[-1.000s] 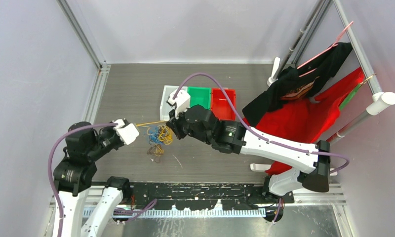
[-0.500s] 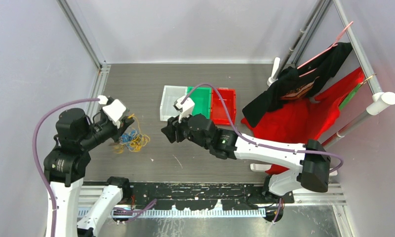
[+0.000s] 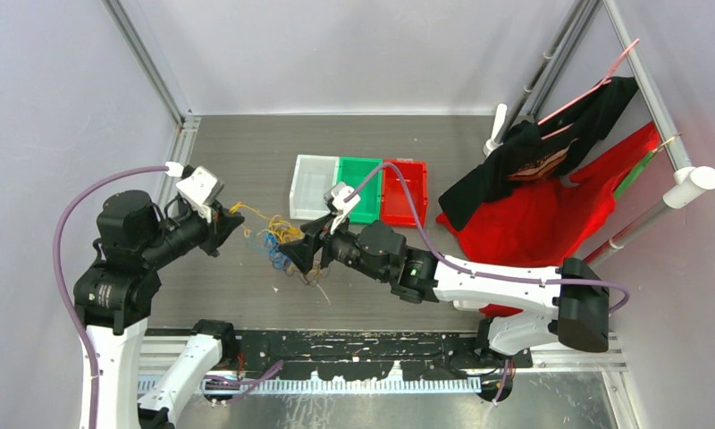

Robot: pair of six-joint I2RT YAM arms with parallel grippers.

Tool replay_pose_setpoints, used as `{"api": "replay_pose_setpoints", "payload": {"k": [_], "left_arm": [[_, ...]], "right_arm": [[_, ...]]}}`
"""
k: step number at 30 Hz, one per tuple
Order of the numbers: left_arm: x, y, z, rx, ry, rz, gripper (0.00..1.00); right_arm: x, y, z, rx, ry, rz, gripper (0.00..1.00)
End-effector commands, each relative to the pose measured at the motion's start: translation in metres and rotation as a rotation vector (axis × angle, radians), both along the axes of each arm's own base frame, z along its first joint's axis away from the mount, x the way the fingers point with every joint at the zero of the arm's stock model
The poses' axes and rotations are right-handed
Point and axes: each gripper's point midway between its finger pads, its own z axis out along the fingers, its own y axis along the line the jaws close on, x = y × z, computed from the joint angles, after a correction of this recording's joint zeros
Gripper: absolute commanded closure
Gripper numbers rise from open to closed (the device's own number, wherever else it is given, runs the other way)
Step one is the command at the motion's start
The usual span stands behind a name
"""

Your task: Untangle the cables

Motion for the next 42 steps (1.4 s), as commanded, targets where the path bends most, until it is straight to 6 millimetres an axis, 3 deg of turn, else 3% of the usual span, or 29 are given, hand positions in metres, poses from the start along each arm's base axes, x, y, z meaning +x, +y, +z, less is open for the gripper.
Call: {"api": "replay_pose_setpoints", "payload": {"k": [1,11,18,28,38,42], "left_arm": [[0.001,-0.005,0.026,-0.047,-0.055,-0.007,1.00],[-0.013,-0.029,0.029,-0.176,0.047,-0.110,1.00],[-0.017,-0.034,0.034,-0.200,0.063,-0.135,1.00],[-0.045,-0.059,0.056,-0.320,0.148,-0.305,1.00],[-0.054,-0.069,0.070,-0.388,0.203,-0.379,1.00],[-0.053,-0.071,0.077,-0.405,0.195,-0.388,1.00]], "right_arm": [[-0.004,-0.005,0.057,0.143,-0.036,0.012,0.27],[0.010,0.012,0.060,0.145,-0.052,-0.025,0.26],[0.013,0.031,0.054,0.155,-0.034,-0.010,0.25],[0.049,0.027,0.040,0.123,-0.075,-0.204,0.26],[0.050,0.040,0.053,0.167,-0.098,-0.183,0.29],[0.052,0.053,0.037,0.144,-0.082,-0.171,0.29]]}}
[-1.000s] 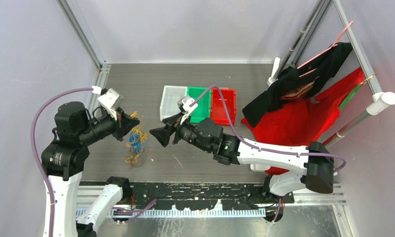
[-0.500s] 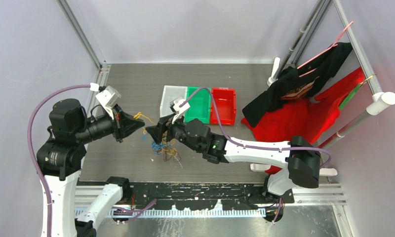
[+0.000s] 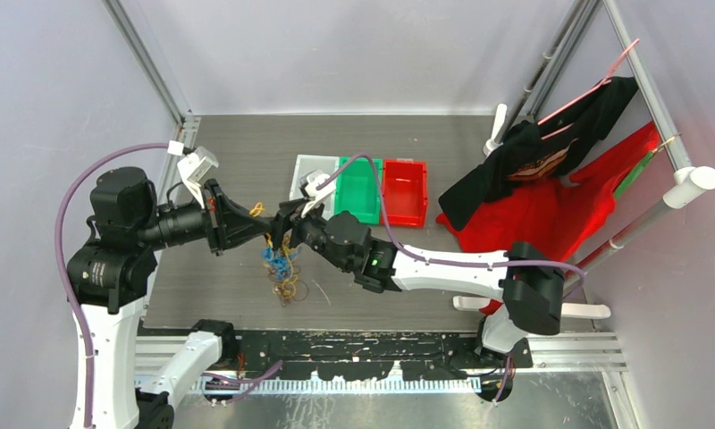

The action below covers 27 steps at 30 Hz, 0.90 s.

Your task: Untangle the cables

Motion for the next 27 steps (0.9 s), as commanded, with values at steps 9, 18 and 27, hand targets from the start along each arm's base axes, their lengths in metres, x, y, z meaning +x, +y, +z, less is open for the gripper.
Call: {"api": "replay_pose_setpoints", "payload": {"k": [9,18,27], "left_arm": [[-0.012,-0.006,0.065,-0.075,-0.141,-0.045,1.00],[0.008,0.011,0.110,-0.045,-0.370,0.115,1.00],[0.043,0.059,0.173,0.054,-0.676,0.454,1.00]], "right_arm": [[0.010,0.008,-0.051,0.049,0.071,-0.051,0.28],[0.011,-0.027,-0.117,-0.038,0.120,-0.136,0.28],[0.016,-0.052,-0.152,-0.093,0.124,-0.219,0.27]]}}
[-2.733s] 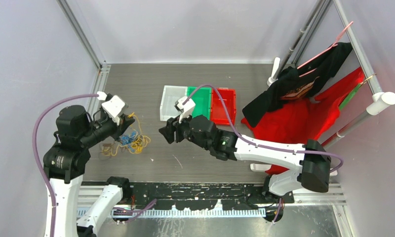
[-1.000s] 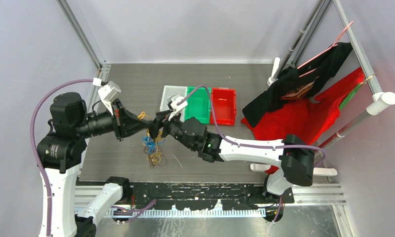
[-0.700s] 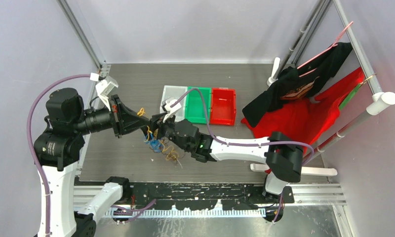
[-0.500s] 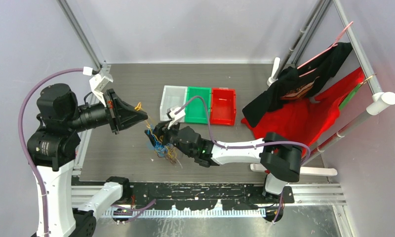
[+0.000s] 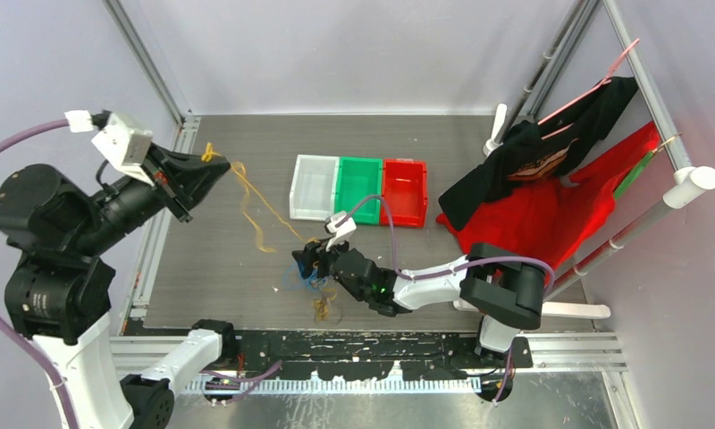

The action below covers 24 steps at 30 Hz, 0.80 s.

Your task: Untangle the cables

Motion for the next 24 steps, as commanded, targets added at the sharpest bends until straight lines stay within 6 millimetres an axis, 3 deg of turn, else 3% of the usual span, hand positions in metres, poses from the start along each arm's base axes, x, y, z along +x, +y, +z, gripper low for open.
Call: {"api": "replay_pose_setpoints", "payload": {"k": [1,10,15,19,22,24], "left_arm": [[0.018,0.033,0.059,0.025,-0.275,0.220,1.00],[0.017,0.062,0.109,0.031,-0.493,0.397,1.00],[0.008,0.072,0.141,0.013,-0.593,0.450,1.00],[0.003,0.058,0.139,0.012,-0.568,0.368,1.00],[0.001,0.041,0.120,0.026,-0.496,0.257,1.00],[0.002,0.034,0.105,0.025,-0.442,0.215,1.00]], "right_arm": [[0.012,-0.009,0.011,0.045,-0.037,-0.083,0.27],[0.016,-0.017,0.000,0.022,-0.017,-0.125,0.32],[0.013,-0.021,-0.005,0.021,-0.008,-0.118,0.29],[0.011,-0.024,-0.006,0.029,-0.002,-0.115,0.28],[0.009,-0.029,-0.001,0.045,-0.001,-0.112,0.25],[0.004,-0.031,0.013,0.071,-0.011,-0.089,0.23]]}}
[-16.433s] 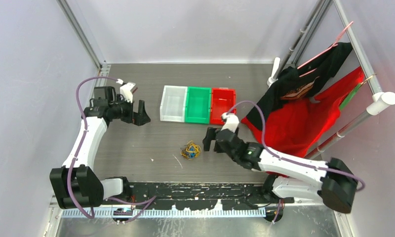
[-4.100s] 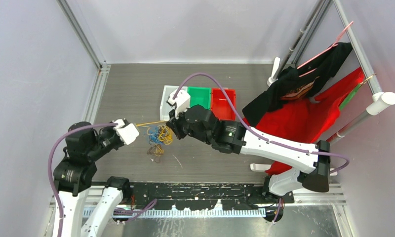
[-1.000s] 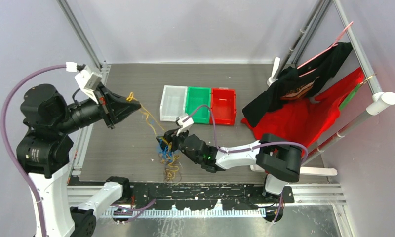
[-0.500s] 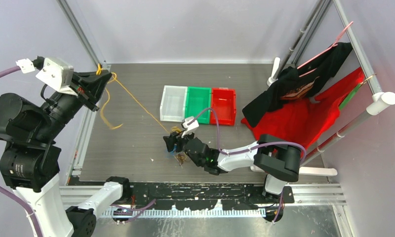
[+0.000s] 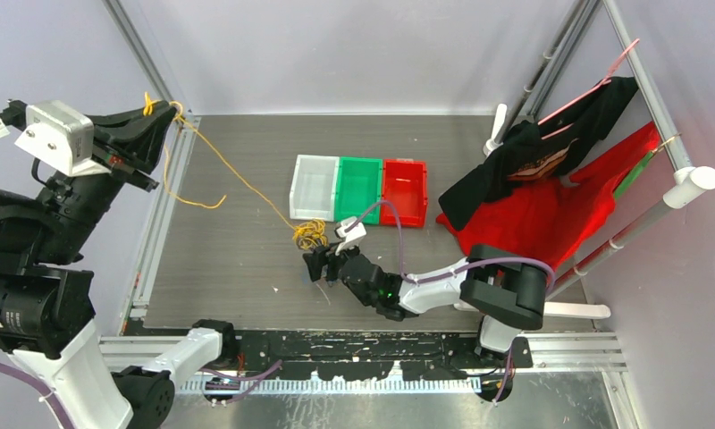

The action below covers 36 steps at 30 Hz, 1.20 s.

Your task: Untangle the cables

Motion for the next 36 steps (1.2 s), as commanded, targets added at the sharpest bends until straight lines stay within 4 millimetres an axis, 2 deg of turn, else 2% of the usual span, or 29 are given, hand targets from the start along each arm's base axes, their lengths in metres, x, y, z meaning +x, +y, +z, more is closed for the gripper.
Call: {"api": "replay_pose_setpoints", "payload": {"k": [1,7,13,17,19,23,28,31,36], "left_arm": [[-0.009,-0.017,-0.008,0.001,0.027,-0.112,1.00],[-0.011,-0.034,-0.039,0.009,0.118,-0.216,1.00],[-0.003,-0.039,-0.068,0.005,0.206,-0.244,1.00],[0.002,-0.038,-0.088,0.006,0.243,-0.232,1.00],[0.003,-0.034,-0.095,0.024,0.243,-0.207,1.00],[0.013,-0.020,-0.107,0.063,0.248,-0.111,1.00],[0.028,0.003,-0.122,0.128,0.246,0.033,1.00],[0.027,0.007,-0.128,0.158,0.242,0.054,1.00],[0.024,0.006,-0.133,0.162,0.259,0.047,1.00]], "right_arm": [[-0.003,-0.008,0.039,0.102,-0.026,0.009,0.22],[-0.026,-0.007,0.071,0.095,-0.035,0.184,0.16],[-0.042,0.000,0.110,0.070,-0.068,0.344,0.17],[-0.042,0.012,0.115,0.061,-0.056,0.393,0.20],[-0.045,0.020,0.106,0.048,-0.029,0.425,0.20],[-0.046,0.036,0.058,-0.031,0.095,0.448,0.23],[-0.043,0.042,0.006,-0.134,0.230,0.418,0.27],[-0.033,0.042,-0.017,-0.185,0.270,0.351,0.31],[-0.026,0.056,-0.033,-0.161,0.286,0.330,0.34]]}}
